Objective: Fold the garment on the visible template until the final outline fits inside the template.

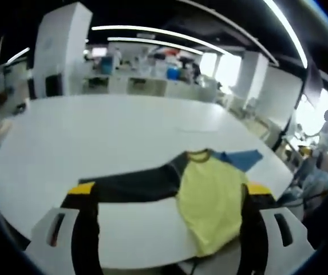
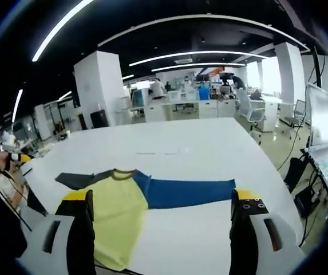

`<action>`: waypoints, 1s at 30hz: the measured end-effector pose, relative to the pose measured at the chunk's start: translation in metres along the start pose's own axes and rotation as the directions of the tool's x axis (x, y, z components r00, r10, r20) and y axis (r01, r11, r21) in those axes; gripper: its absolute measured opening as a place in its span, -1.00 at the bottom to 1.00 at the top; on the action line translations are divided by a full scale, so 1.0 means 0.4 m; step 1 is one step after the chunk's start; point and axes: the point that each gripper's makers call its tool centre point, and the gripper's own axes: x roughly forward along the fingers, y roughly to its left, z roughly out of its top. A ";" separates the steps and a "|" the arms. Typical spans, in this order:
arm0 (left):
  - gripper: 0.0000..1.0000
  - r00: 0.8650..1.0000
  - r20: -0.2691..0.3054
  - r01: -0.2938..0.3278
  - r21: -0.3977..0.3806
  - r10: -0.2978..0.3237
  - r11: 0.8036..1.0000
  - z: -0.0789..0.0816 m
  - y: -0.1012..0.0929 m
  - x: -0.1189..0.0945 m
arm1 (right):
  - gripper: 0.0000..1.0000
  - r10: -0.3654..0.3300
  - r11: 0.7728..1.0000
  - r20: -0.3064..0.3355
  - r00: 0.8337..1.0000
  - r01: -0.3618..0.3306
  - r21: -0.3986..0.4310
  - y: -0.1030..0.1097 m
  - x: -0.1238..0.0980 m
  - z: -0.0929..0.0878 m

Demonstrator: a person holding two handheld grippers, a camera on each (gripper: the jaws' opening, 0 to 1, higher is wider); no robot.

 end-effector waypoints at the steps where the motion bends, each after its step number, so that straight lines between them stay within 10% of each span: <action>1: 0.99 1.000 0.000 0.002 -0.001 -0.002 1.000 0.001 -0.001 0.004 | 0.99 0.005 1.000 -0.003 1.000 -0.005 -0.002 0.002 0.004 0.000; 13: 0.99 0.996 -0.045 0.076 0.011 -0.076 0.997 -0.007 -0.036 0.073 | 0.83 0.099 0.994 -0.080 0.992 -0.103 -0.044 0.047 0.096 -0.017; 30: 0.93 0.927 -0.224 0.324 0.076 -0.300 0.943 0.002 -0.151 0.486 | 0.34 0.320 0.871 -0.366 0.874 -0.423 -0.249 0.130 0.479 -0.050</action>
